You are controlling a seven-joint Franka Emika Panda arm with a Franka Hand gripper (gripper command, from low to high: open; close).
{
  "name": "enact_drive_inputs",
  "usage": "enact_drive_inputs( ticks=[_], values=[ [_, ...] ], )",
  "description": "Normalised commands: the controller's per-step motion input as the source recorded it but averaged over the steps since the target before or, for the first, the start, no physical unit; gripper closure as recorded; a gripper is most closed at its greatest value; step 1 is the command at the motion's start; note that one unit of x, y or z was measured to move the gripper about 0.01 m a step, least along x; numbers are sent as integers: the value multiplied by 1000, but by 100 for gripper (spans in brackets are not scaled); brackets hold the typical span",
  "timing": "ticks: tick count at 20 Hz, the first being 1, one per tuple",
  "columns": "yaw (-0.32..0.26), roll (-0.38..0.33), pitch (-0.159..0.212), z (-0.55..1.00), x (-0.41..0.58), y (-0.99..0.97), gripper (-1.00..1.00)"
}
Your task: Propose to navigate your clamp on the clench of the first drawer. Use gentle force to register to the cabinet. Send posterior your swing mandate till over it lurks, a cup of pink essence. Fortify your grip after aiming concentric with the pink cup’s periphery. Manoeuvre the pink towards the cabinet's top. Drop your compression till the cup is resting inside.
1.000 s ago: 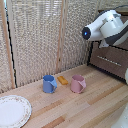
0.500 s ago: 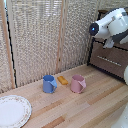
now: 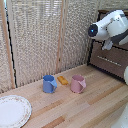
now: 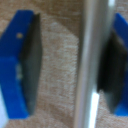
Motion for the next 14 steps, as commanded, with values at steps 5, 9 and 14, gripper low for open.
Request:
enact_drive_inputs(
  ticks=[5, 9, 14],
  values=[
    [66, -24, -13, 59, 21, 659, 100],
    [-3, 1, 14, 182, 56, 961, 100],
    [-8, 44, 14, 242, 53, 897, 100]
  ],
)
